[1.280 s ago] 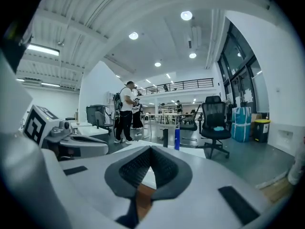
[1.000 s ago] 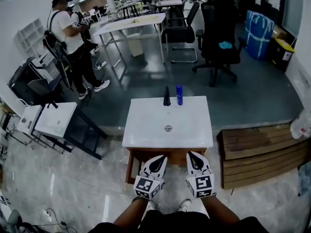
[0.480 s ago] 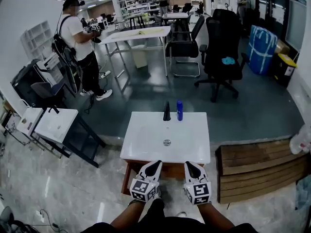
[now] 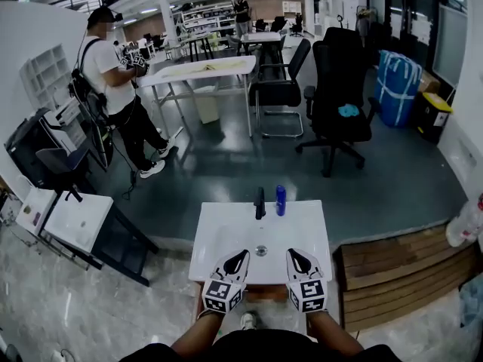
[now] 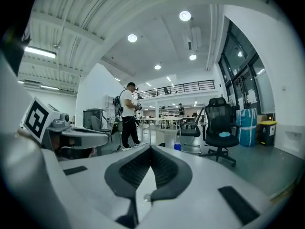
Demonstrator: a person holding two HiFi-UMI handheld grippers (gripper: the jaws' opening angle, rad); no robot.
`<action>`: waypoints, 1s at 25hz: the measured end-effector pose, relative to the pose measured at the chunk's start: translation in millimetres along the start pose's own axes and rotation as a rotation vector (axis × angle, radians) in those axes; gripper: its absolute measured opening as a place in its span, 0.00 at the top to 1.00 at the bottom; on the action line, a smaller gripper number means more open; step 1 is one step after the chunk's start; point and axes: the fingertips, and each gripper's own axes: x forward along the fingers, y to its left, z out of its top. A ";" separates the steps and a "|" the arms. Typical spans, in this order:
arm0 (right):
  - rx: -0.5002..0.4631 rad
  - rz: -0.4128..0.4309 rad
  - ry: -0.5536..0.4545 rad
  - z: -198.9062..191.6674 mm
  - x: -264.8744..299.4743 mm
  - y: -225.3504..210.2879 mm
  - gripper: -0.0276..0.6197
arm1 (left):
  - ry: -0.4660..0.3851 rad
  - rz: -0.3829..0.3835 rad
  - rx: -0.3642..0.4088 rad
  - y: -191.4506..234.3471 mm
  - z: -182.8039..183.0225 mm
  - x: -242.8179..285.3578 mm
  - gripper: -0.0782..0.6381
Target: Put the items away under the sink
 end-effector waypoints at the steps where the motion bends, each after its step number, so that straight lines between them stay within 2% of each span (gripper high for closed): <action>1: -0.003 -0.007 0.005 0.9 7.8 -1.2 0.93 | -0.006 -0.011 0.006 7.5 3.5 3.7 0.86; 7: -0.024 -0.039 0.068 -2.7 62.0 -14.7 0.93 | -0.047 -0.050 0.035 57.8 21.8 27.9 0.86; 12: -0.010 -0.101 0.089 -9.0 91.3 -24.9 0.93 | -0.037 -0.085 0.038 91.5 16.5 42.6 0.86; 15: 0.024 -0.141 0.101 -17.8 98.1 -32.4 0.93 | -0.038 -0.084 0.013 106.3 7.5 48.4 0.86; 20: -0.044 -0.101 0.139 -25.4 120.5 -37.7 0.93 | -0.026 -0.089 -0.016 114.2 -3.6 66.2 0.86; 25: -0.018 -0.099 0.160 -34.7 146.9 -62.6 0.93 | 0.007 -0.075 -0.023 113.6 -11.6 91.5 0.86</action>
